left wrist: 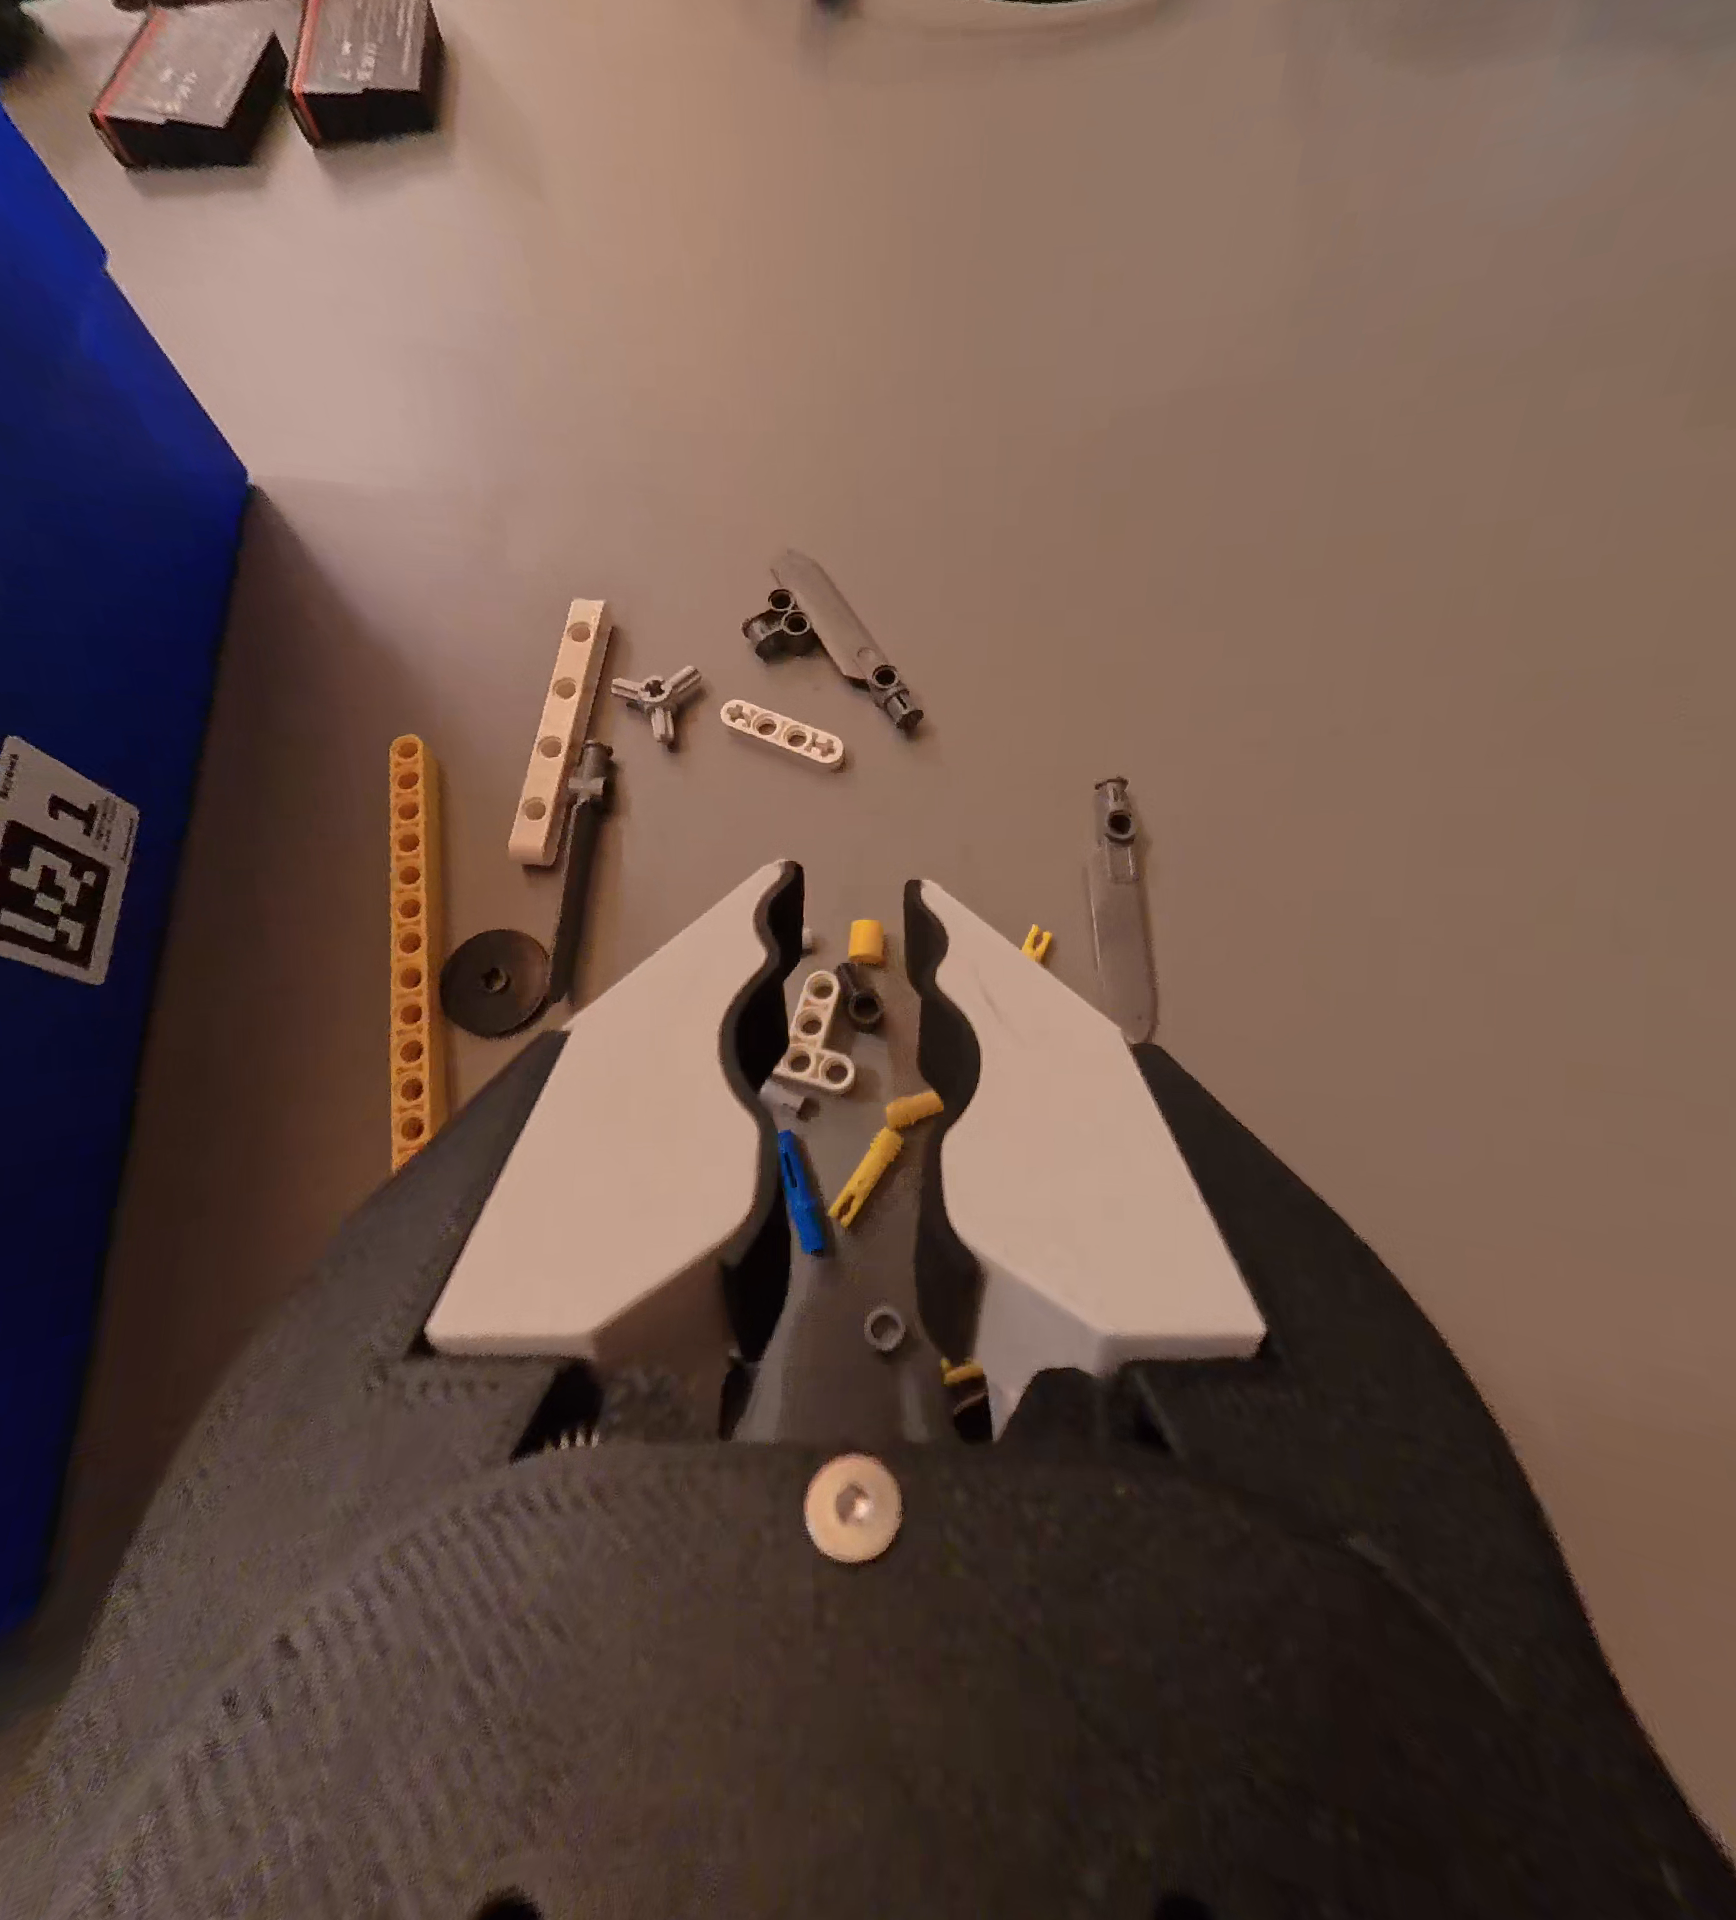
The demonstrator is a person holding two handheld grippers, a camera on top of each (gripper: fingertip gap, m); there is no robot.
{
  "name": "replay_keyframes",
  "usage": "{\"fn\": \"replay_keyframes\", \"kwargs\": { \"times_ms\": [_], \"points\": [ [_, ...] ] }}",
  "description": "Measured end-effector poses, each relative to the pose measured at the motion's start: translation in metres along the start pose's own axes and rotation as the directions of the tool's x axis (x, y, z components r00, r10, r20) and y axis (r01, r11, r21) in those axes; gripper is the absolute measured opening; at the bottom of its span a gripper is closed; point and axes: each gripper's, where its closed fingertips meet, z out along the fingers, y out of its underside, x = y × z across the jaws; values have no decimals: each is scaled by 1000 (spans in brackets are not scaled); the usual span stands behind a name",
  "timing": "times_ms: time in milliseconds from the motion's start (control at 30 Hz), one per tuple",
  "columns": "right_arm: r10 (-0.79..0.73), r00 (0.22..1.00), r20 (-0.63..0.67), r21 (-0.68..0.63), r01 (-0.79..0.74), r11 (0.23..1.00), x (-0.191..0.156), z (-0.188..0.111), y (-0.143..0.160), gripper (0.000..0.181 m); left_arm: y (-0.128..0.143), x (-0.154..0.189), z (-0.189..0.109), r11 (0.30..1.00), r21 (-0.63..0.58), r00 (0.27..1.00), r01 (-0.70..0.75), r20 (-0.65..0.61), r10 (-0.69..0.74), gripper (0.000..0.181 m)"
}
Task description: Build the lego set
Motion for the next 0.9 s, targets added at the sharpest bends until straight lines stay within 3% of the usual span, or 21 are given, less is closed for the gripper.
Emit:
{"fn": "replay_keyframes", "kwargs": {
  "times_ms": [233, 633, 733, 900],
  "points": [
    [-21, 1000, -6, -11, 21, 1000, -2, 0, 2, 49, 1, 5, 17, 997, -70, 999, 22, -45, -26, 13],
    [-37, 999, -8, -22, 37, 999, -3, 1, 4, 48, -9, -16, 56, 982, -175, 996, 71, 64, -60, 36],
    [-40, 999, -9, -28, 40, 999, -3, 1, 5, 48, -9, -13, 54, 984, -178, 996, 8, 84, 7, 8],
    [-46, 999, -2, -35, 46, 998, -4, 2, 6, 48, -11, -11, 48, 988, -150, 995, -27, 89, 41, 6]
  ]
}}
